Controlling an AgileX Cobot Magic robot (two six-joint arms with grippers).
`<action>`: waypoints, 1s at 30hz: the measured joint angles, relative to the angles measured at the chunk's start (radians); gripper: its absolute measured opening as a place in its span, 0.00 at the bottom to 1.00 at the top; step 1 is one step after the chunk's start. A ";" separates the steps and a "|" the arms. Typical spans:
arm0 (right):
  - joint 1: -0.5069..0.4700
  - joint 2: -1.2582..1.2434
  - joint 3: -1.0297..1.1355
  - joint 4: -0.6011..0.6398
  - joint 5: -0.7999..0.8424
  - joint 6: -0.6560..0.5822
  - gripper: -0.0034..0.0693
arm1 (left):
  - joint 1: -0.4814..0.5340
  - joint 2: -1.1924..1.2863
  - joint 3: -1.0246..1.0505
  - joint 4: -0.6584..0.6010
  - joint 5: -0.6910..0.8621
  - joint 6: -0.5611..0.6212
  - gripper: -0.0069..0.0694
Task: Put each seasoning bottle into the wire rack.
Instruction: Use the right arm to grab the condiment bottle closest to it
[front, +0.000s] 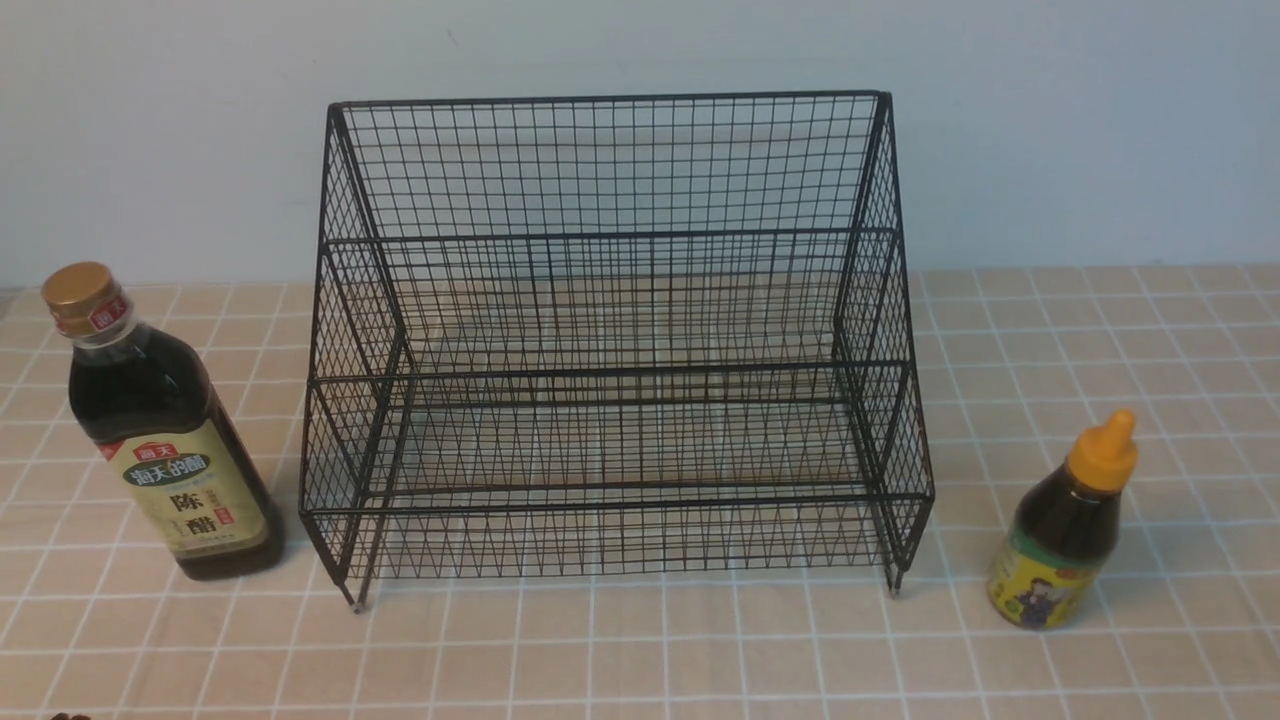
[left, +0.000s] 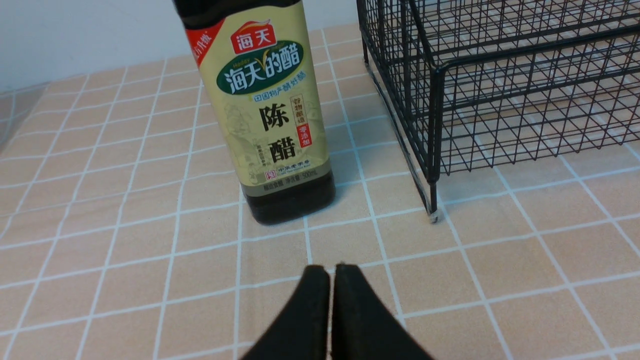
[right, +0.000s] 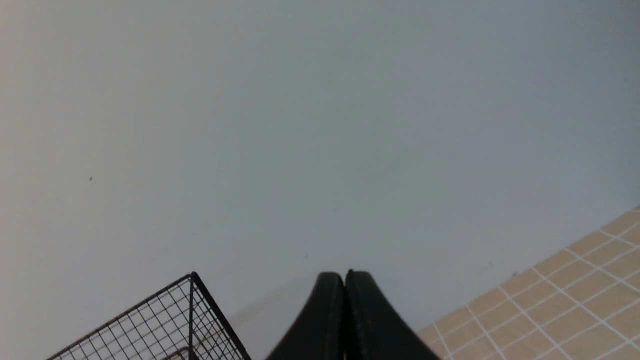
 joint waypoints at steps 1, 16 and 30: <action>0.000 0.000 -0.029 -0.006 0.022 -0.007 0.03 | 0.000 0.000 0.000 0.000 0.000 0.000 0.08; 0.000 0.717 -0.556 -0.115 0.611 -0.327 0.05 | 0.000 0.000 0.000 0.000 0.000 0.000 0.08; 0.000 1.019 -0.737 0.168 0.696 -0.683 0.61 | 0.000 0.000 0.000 0.000 0.000 0.000 0.08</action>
